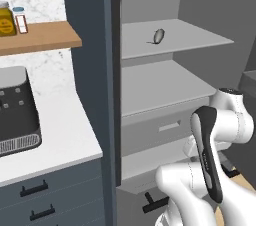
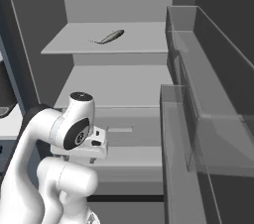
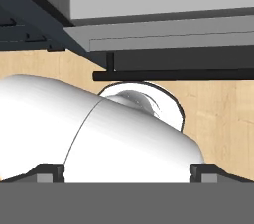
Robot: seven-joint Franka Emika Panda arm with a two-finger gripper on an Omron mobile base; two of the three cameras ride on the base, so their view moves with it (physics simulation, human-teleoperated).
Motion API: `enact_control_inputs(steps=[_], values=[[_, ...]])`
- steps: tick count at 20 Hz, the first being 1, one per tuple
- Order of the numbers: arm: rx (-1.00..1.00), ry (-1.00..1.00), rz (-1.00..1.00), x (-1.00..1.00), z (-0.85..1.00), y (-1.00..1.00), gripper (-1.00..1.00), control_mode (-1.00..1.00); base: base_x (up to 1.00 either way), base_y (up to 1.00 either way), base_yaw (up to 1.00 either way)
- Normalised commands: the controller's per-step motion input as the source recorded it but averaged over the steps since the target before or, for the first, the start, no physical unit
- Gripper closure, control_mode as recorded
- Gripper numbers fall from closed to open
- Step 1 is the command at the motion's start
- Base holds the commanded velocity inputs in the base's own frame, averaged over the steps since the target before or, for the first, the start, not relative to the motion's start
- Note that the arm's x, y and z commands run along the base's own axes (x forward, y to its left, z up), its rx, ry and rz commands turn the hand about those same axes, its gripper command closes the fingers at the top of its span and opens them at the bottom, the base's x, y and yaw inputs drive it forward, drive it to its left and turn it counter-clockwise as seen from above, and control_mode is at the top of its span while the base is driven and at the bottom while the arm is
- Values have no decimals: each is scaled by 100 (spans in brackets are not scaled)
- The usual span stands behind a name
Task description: Place one broccoli and one fish in each tupperware on the nearby counter, to pack two identical lunches.
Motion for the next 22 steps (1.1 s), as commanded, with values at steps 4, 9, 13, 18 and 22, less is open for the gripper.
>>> enact_control_inputs(steps=[4, 9, 13, 18, 22], values=[[-2, -30, 0, -30, 37, 0, -100, -100, -5, 0, 0], [-2, -55, 0, -18, 54, -3, -100, -100, 0, 0, 0], [-4, -29, 0, 44, 51, 0, -100, -100, 0, 0, 0], [0, -23, 0, 66, 86, 3, -100, -100, 0, 0, 0], [0, -25, 0, 68, 100, 0, -100, -100, 0, 0, 0]])
